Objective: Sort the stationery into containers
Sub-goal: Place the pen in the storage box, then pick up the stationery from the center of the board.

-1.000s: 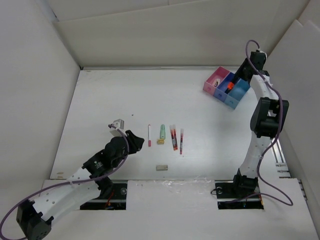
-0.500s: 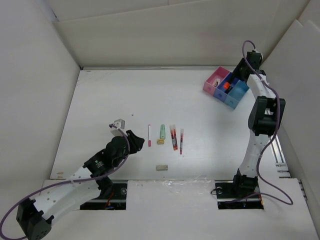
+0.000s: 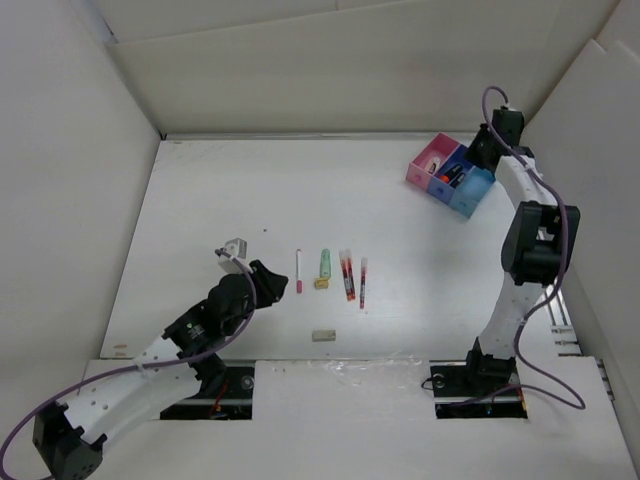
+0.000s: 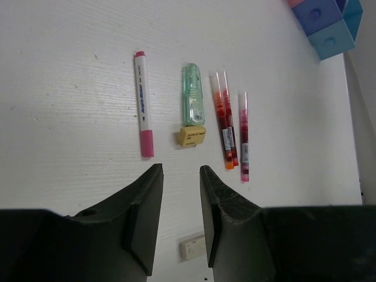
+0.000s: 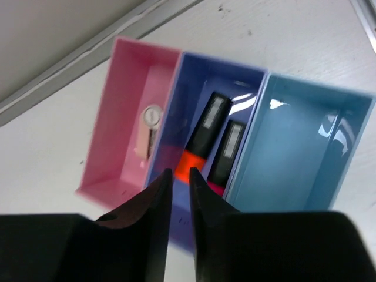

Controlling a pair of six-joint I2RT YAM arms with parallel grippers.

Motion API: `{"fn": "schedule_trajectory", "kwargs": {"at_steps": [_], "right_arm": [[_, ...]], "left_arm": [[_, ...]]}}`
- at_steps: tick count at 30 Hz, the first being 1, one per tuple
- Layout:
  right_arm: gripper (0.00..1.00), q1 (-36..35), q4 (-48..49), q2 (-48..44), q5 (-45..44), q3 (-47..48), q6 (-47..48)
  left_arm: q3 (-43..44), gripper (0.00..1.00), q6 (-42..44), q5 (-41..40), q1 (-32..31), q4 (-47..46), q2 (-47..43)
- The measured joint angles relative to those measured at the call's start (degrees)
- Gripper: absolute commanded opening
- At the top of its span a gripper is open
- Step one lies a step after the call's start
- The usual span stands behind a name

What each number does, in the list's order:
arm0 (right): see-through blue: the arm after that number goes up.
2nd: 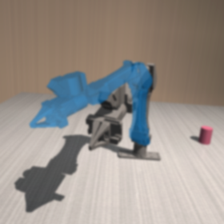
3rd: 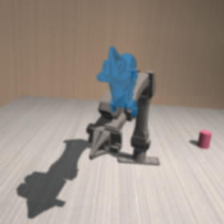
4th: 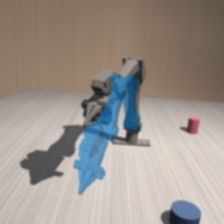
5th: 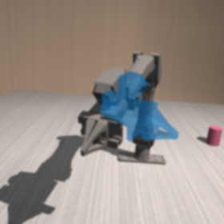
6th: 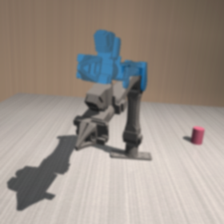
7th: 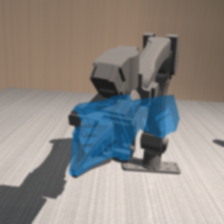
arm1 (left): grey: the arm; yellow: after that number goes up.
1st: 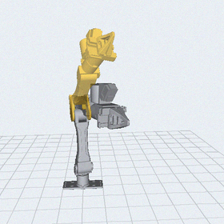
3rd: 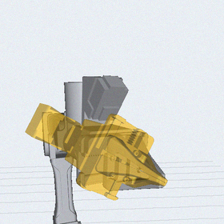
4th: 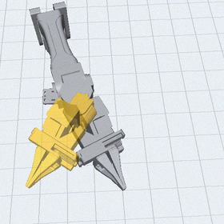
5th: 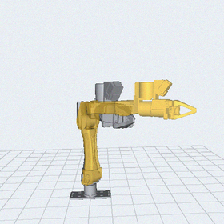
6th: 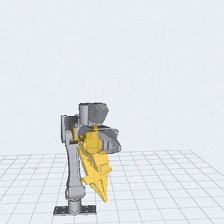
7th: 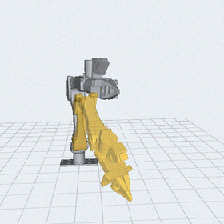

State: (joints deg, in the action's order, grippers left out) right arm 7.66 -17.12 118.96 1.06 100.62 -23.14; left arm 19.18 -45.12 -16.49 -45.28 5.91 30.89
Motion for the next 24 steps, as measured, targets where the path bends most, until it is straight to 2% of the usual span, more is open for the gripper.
{"fn": "schedule_trajectory", "kwargs": {"at_steps": [2, 6, 10, 15, 20, 24], "right_arm": [[0.12, -1.09, 0.17, -5.42, 0.59, -4.61, 0.76], [0.08, -7.04, 2.16, -18.12, 1.53, -13.27, 2.78], [0.06, -18.82, 4.68, -29.7, 2.32, -22.38, 5.46], [0.05, -32.24, 4.72, -37.07, 1.86, -34.29, 7.63], [0.06, -41.09, -0.76, -41.97, -5.2, -41.62, 8.11], [0.1, -43.12, -4.02, -49.72, -10.21, -45.29, 7.43]], "left_arm": [[0.0, 0.28, 0.0, 0.02, 0.0, 0.15, 0.0], [-0.63, 0.28, 0.02, 0.9, 0.0, 0.26, -0.07], [-0.94, 0.28, 0.17, 2.4, 0.0, 0.61, -0.02], [-0.96, 0.27, 0.96, 4.74, 0.0, 0.63, -0.02], [-0.96, 0.24, 2.69, 6.64, 0.0, -0.28, 2.84], [0.11, 0.23, 4.31, 6.84, 0.0, -0.22, 8.46]]}}
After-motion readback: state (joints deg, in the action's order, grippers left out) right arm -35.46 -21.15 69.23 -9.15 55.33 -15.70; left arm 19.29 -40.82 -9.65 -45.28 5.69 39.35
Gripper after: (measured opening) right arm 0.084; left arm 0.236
